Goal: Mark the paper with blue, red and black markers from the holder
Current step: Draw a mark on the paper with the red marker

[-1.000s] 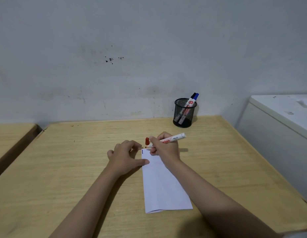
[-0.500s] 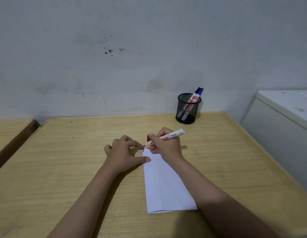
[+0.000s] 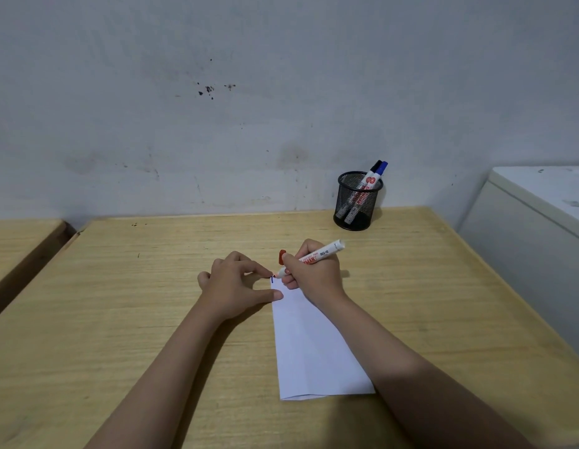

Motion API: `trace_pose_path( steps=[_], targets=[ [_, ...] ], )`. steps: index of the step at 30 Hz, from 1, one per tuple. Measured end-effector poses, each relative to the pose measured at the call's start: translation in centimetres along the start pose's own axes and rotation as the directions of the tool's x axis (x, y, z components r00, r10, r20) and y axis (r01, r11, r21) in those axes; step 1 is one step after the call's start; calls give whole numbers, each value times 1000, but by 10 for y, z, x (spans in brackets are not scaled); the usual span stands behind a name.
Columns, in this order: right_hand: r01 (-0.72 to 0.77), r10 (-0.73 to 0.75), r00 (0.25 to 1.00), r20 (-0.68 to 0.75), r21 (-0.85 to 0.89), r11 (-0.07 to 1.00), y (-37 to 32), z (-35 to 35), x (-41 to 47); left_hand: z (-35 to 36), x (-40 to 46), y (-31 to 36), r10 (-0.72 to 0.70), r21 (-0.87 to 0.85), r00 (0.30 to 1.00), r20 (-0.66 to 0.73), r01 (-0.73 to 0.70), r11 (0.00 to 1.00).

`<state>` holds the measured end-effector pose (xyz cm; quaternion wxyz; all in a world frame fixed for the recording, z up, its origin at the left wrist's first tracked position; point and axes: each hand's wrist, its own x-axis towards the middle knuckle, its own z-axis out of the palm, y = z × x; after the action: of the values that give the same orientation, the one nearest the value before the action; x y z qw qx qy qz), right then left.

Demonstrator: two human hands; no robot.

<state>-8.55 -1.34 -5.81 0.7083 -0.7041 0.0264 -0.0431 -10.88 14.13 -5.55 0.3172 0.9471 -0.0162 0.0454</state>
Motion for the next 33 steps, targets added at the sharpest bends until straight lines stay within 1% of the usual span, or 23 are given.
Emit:
trace_pose_path(
  steps=[6,10,14,16,20,24,28,30,31,33],
  targets=[
    [-5,5,1000,3,-30,1000,0,1,1,0,2,-1,3,15,1000,6,-4,1000],
    [-35,35,999,8,-32,999,-2,0,0,0,2,0,14,32,1000,4,-14,999],
    [-60,60,998,17,-1,998,-4,-1,0,0,3,-1,21,32,1000,-12,-21,999],
    [-45,45,999,-11,21,999,-4,-1,-1,1,3,-1,24,35,999,-22,-23,999],
    [-8,27,992,-122,154,988,-5,-6,-2,2,3,-1,25,60,1000,-13,-24,998],
    [-19,77,976,-205,271,962,-8,-7,-1,3,3,0,42,43,999,16,-43,998],
    [-66,165,962,-217,403,913,-12,-10,0,5,13,8,100,-114,995,-17,-101,988],
    [-81,207,955,-210,489,868,-15,-13,0,7,22,16,145,-193,989,-28,-147,970],
    [-80,220,954,-206,531,843,-17,-15,-1,9,27,21,168,-196,986,-20,-169,966],
    [-58,217,952,-215,572,818,-23,-18,-1,14,38,26,214,-134,977,5,-211,968]
  ],
)
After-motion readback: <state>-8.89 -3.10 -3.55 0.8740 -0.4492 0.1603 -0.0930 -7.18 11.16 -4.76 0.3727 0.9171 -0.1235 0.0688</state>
